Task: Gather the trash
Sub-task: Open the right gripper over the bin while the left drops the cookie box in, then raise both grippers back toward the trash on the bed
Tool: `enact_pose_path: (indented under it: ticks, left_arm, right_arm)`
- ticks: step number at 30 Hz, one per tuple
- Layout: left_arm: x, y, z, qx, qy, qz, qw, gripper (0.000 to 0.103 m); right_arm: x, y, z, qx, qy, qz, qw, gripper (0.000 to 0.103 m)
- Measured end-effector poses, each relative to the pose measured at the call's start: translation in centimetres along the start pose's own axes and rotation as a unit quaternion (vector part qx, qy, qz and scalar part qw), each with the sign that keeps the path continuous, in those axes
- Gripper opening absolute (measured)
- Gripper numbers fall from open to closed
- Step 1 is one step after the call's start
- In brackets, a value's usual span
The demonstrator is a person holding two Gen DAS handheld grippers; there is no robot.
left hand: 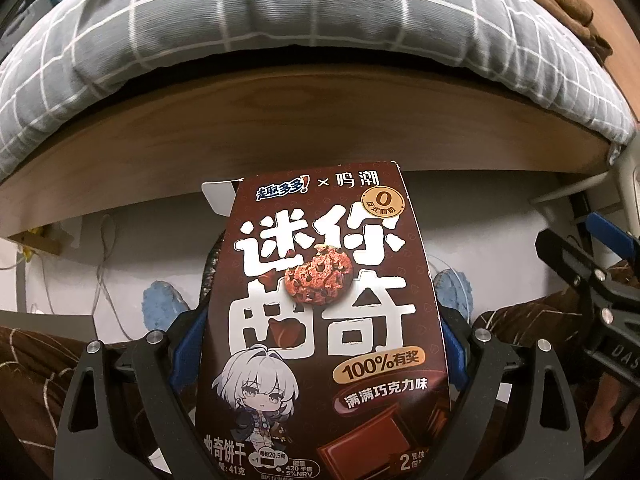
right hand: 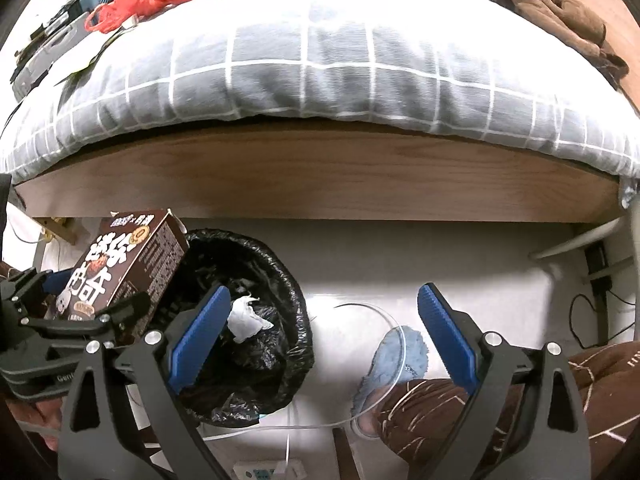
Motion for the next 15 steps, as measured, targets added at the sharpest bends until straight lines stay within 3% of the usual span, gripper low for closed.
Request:
enact_pose_path:
  ticks: [7, 9, 15]
  left_arm:
    - [-0.3, -0.6, -1.1, 0.008, 0.021, 0.009, 0.9997, 0.092]
    - [-0.6, -0.7, -1.3, 0.018, 0.024, 0.01, 0.9995, 0.097]
    - [-1.0, 0.4, -2.0, 0.034, 0.031, 0.026, 0.9986, 0.097]
  right_arm:
    - [0.0, -0.4, -0.3, 0.001, 0.002, 0.001, 1.0, 0.091]
    - [0.0, -0.5, -0.5, 0.002, 0.002, 0.002, 1.0, 0.091]
    - [0.1, -0.2, -2.0, 0.01, 0.01, 0.012, 1.0, 0.091]
Point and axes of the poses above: each gripper's, at about its wrist camera, not at the fingertips, and y roughly against the way its jaws point, z to its right, x to its top, the point moved 2 cm from there along -y, roughly the way its jaws point, and after that the axes turned 3 degrees about -y, right-handed, at the moved point
